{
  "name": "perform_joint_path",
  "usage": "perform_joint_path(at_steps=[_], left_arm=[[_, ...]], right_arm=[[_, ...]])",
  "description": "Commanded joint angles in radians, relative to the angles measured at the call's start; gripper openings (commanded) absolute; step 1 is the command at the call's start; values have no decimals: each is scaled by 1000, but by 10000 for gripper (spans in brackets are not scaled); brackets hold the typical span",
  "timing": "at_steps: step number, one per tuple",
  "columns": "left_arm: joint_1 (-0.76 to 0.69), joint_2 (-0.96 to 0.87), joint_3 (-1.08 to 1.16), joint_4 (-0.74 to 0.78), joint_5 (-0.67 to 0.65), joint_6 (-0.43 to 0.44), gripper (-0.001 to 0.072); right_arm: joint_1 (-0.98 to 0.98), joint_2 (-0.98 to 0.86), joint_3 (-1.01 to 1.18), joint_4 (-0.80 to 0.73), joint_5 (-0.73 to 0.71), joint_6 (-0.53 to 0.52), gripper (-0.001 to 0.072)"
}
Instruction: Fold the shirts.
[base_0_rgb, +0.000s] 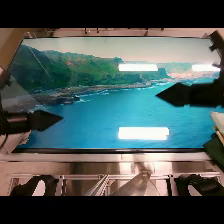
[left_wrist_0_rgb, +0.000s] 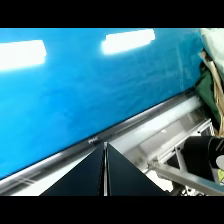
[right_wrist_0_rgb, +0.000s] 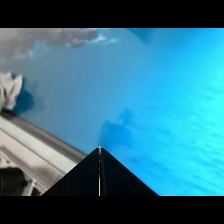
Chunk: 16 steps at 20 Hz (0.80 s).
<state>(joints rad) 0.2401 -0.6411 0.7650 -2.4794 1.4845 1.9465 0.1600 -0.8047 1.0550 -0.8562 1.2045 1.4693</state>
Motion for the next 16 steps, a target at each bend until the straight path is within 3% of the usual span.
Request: perform_joint_path(at_steps=[1, 16], left_arm=[[-1, 119, -167, -3, -18, -2, 20], [-1, 130, -119, -7, 21, -2, 17]], right_arm=[[203, 153, -180, -211, -210, 132, 19], [199, 150, -195, -195, -194, 146, 20]])
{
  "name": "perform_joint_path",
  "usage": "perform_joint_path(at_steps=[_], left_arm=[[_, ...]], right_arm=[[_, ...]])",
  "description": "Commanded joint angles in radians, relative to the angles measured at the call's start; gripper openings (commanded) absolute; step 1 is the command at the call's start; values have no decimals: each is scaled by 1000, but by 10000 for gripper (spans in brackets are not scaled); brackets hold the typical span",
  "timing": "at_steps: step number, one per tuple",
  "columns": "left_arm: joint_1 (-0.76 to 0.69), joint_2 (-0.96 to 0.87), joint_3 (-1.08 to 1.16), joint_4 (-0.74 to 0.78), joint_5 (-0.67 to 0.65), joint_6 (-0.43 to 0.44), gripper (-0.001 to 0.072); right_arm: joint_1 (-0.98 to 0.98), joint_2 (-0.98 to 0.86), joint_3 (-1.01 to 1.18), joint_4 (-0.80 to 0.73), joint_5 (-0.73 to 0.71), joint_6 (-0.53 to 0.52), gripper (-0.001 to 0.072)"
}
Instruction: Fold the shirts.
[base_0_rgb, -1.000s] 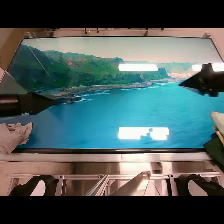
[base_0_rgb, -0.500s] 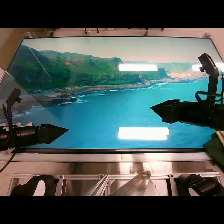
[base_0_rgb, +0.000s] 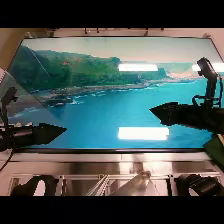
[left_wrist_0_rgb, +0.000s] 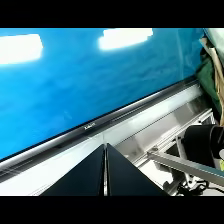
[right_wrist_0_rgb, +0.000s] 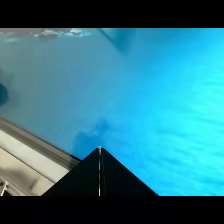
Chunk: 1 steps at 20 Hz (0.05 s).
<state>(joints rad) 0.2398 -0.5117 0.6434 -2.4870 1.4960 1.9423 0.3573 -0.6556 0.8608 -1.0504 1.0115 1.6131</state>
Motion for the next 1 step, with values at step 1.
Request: perform_joint_path(at_steps=[1], left_arm=[[0, 1, 3, 1, 13, 2, 18]], right_arm=[[2, 1, -1, -1, -1, 3, 20]])
